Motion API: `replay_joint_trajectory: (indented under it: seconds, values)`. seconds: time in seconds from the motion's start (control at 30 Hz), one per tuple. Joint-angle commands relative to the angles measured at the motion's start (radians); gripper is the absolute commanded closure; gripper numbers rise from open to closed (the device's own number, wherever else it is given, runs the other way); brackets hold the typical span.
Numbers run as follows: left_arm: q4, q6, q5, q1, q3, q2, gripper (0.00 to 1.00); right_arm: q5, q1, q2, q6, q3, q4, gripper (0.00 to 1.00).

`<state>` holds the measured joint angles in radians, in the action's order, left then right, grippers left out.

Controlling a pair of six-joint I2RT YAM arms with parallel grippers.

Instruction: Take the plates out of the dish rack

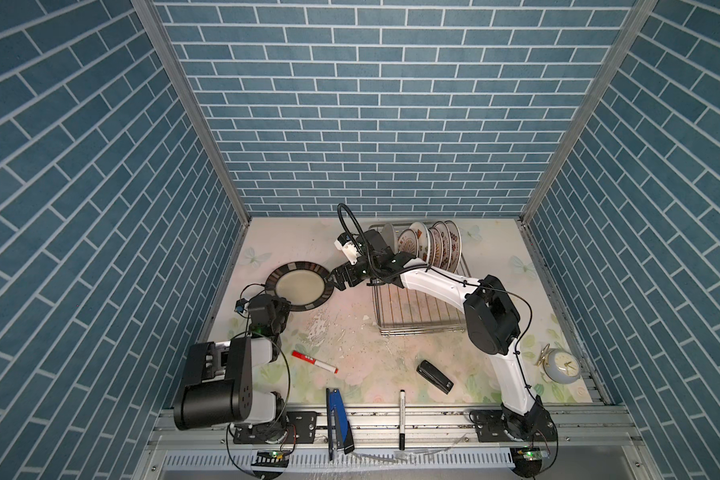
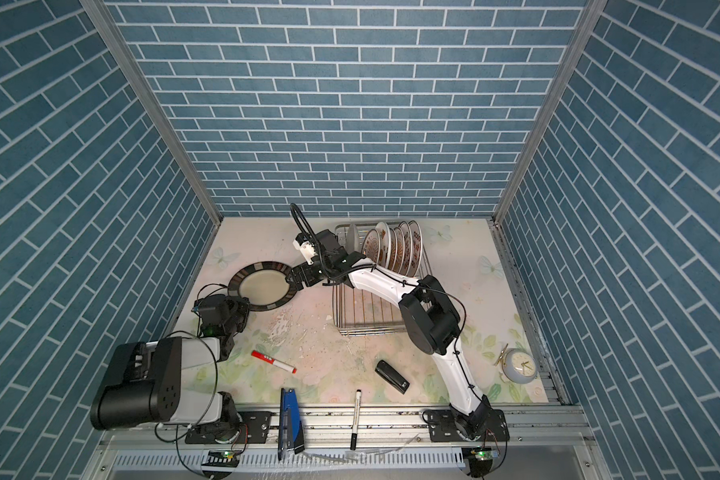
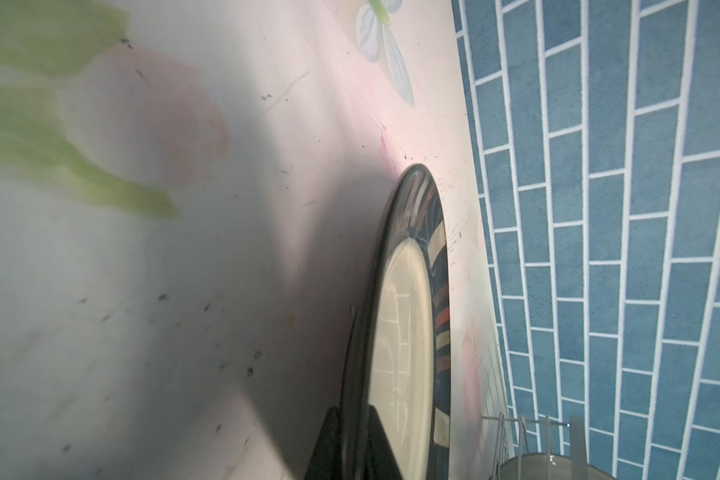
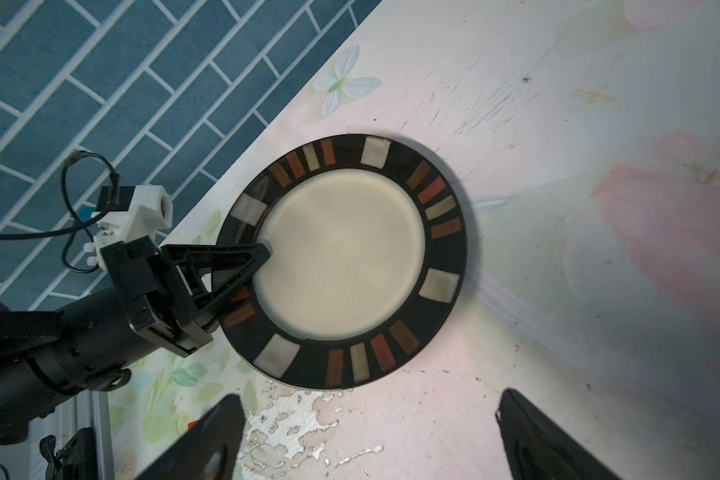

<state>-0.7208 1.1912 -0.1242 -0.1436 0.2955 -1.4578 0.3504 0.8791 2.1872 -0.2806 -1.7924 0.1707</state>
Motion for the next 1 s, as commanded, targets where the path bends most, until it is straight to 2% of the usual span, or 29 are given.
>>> replay_joint_trajectory:
  seconds: [0.0,0.2,0.3,0.4,0.53,0.63,0.73,0.87,0.97]
  values:
    - [-0.187,0.013,0.012,-0.015,0.050,-0.071,1.00,0.048,0.004,0.053,-0.012,-0.048,-0.032,0.05]
    - [-0.235,0.030,0.037,-0.034,0.092,-0.184,1.00,0.024,0.005,0.110,-0.013,-0.101,-0.023,0.05]
    - [-0.282,0.047,0.092,-0.037,0.090,-0.222,1.00,0.018,0.004,0.146,-0.010,-0.144,-0.015,0.05]
    - [-0.241,0.037,0.067,-0.044,0.160,-0.284,1.00,0.013,0.002,0.188,-0.032,-0.191,-0.048,0.05]
    - [-0.308,0.043,0.104,-0.049,0.173,-0.367,1.00,0.002,0.002,0.232,-0.056,-0.247,-0.070,0.05]
    - [-0.239,0.035,0.077,-0.053,0.224,-0.404,1.00,-0.023,0.001,0.254,-0.056,-0.278,-0.063,0.05]
    - [-0.269,0.047,0.048,-0.055,0.249,-0.442,0.96,-0.034,0.001,0.271,-0.055,-0.296,-0.065,0.05]
    - [-0.213,0.053,0.043,-0.056,0.282,-0.460,0.91,-0.023,-0.002,0.308,-0.084,-0.340,-0.101,0.05]
    - [-0.261,0.063,0.049,-0.057,0.265,-0.470,0.87,-0.019,-0.002,0.328,-0.089,-0.373,-0.097,0.05]
